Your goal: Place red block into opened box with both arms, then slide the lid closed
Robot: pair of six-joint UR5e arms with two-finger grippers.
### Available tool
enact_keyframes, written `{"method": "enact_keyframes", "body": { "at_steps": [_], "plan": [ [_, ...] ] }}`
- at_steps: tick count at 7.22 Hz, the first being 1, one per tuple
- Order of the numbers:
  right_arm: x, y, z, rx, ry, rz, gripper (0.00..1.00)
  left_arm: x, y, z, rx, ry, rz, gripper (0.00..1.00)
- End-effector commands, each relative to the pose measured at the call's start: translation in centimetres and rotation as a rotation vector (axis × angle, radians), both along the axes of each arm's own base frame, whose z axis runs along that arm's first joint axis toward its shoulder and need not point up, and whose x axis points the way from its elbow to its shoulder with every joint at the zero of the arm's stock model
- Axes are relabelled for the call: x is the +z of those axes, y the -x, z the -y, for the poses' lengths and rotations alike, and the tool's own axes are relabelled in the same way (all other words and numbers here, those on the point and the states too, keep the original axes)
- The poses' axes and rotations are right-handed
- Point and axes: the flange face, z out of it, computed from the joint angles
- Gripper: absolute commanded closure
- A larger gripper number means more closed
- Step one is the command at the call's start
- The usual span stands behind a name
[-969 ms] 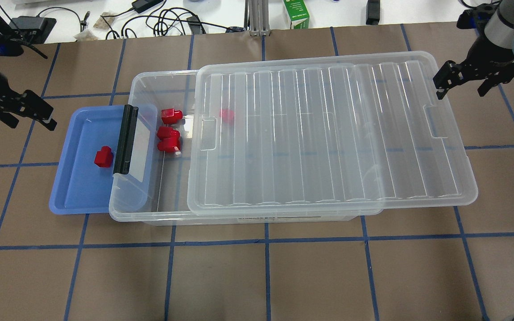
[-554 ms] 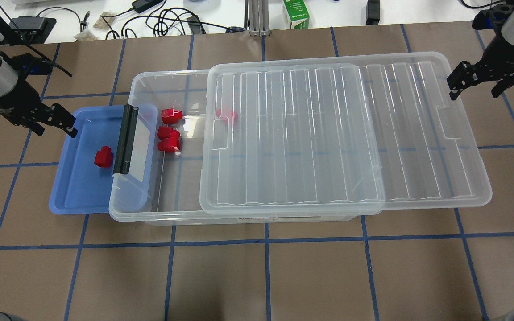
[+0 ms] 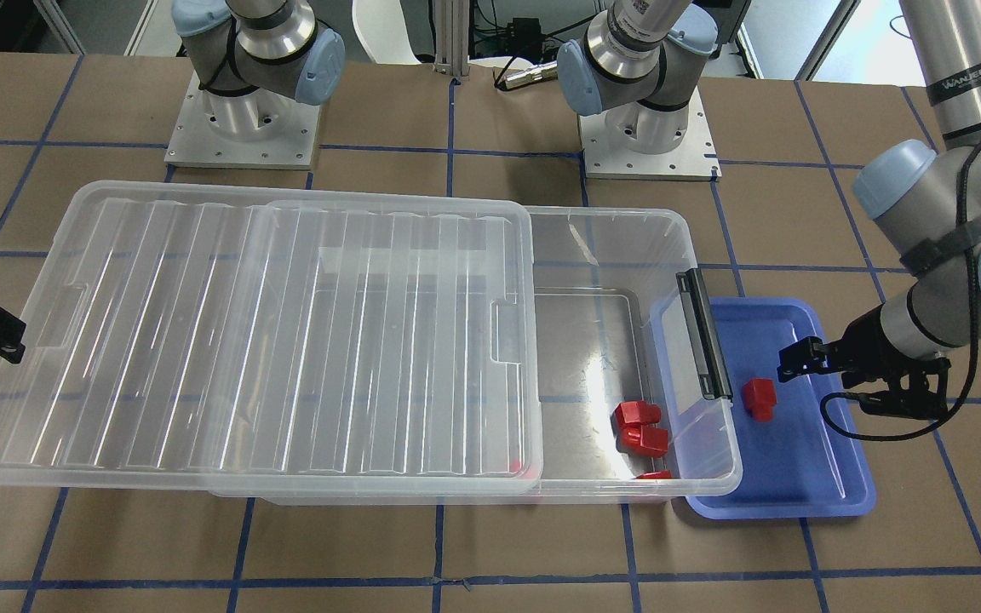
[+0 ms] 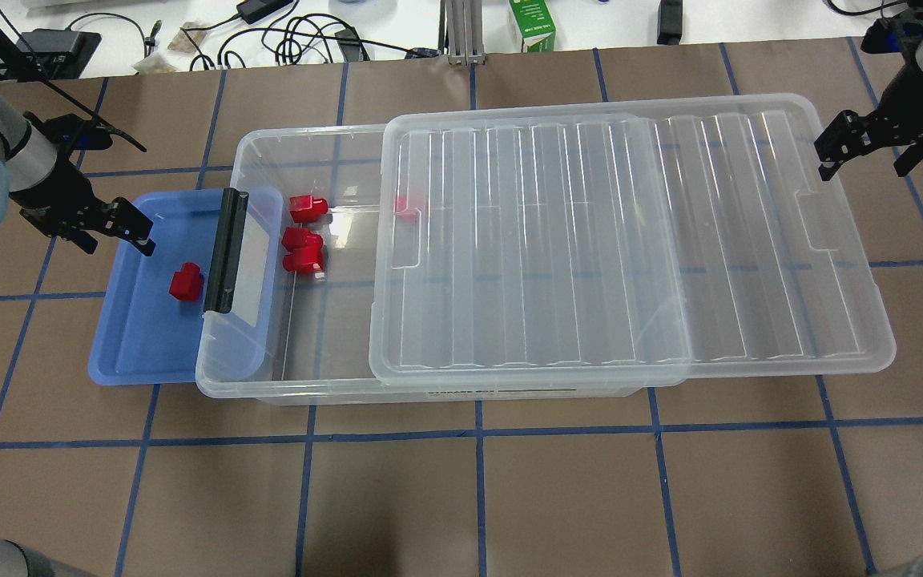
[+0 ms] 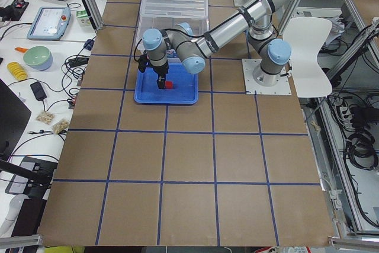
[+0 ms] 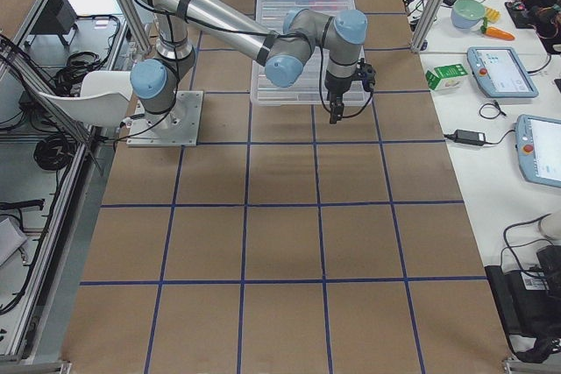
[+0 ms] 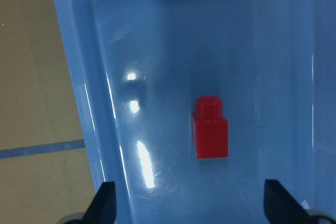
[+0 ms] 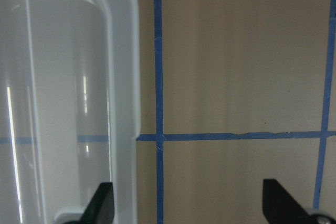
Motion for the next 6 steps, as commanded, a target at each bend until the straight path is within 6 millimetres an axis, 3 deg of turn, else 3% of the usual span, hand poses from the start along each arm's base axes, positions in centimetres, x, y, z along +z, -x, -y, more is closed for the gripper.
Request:
{"method": "enact_keyframes", "body": {
  "at_steps": [1,4,5,6],
  "plan": [
    [0.3,0.3,0.1,0.003,0.004,-0.001,0.00,-4.5,0.8,-0.7,0.023,0.001,0.003,0.00],
    [0.6,0.3,0.1,0.003,0.006,0.000,0.00,-6.2,2.9,-0.4,0.023,0.004,0.009,0.00],
    [2.9,0.1,0.1,0.003,0.038,-0.010,0.00,-6.5,2.9,-0.3,0.035,0.001,0.009,0.03],
    [5.3,-0.3,0.1,-0.001,0.040,-0.008,0.00,-6.9,2.8,-0.1,0.032,0.007,0.013,0.21]
  ]
}}
